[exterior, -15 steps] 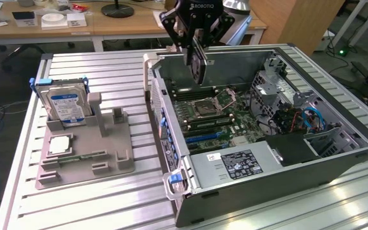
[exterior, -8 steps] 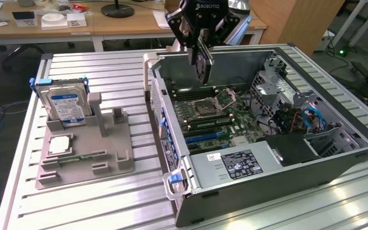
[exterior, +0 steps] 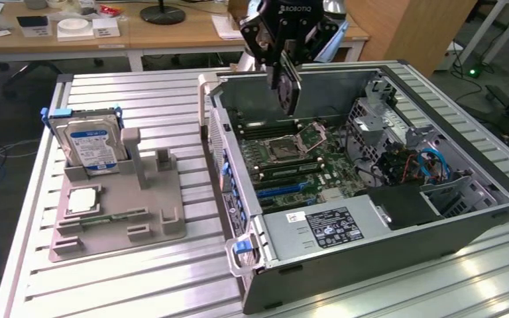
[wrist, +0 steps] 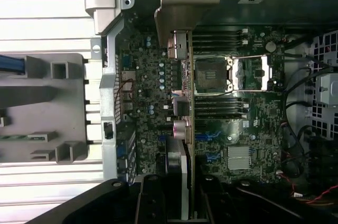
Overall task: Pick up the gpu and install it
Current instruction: 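Pick up the gpu and move the gpu toward the slot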
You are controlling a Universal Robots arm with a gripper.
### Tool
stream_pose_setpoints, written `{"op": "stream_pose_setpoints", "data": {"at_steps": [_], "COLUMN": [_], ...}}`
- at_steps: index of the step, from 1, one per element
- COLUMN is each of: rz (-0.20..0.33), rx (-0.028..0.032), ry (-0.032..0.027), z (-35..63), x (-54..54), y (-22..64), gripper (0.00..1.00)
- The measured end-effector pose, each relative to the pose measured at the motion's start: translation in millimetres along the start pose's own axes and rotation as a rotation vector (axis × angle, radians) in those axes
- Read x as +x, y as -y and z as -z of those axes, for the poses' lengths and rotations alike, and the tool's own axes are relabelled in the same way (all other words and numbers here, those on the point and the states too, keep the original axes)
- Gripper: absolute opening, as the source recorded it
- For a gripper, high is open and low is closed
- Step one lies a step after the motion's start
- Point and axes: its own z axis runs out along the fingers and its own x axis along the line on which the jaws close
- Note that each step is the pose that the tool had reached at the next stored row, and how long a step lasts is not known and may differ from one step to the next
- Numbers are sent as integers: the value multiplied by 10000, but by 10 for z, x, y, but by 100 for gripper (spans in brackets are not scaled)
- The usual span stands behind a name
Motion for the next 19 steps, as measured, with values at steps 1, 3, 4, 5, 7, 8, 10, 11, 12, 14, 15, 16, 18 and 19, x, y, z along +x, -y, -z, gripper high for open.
{"op": "stream_pose_setpoints", "data": {"at_steps": [1,3,4,5,7,8,10,11,12,14,15,16,18,19], "rz": [0,-1,0,1,0,1,0,0,0,0,0,1,1,2], "rx": [0,-1,0,1,0,0,0,1,0,0,0,1,1,0], "ry": [-1,0,-1,-1,0,0,-1,-1,0,-1,-1,-1,-1,-1], "z": [0,-2,-2,-2,-3,-4,-5,-5,-6,-6,-7,-7,-8,-9], "x": [-12,-37,-52,-68,-104,-121,-150,-162,-174,-200,-212,-224,-245,-256], "y": [0,-2,-3,-3,-5,-6,-7,-8,-8,-9,-10,-10,-12,-12], "gripper": [28,28,28,28,28,28,28,28,28,28,28,28,28,28]}}
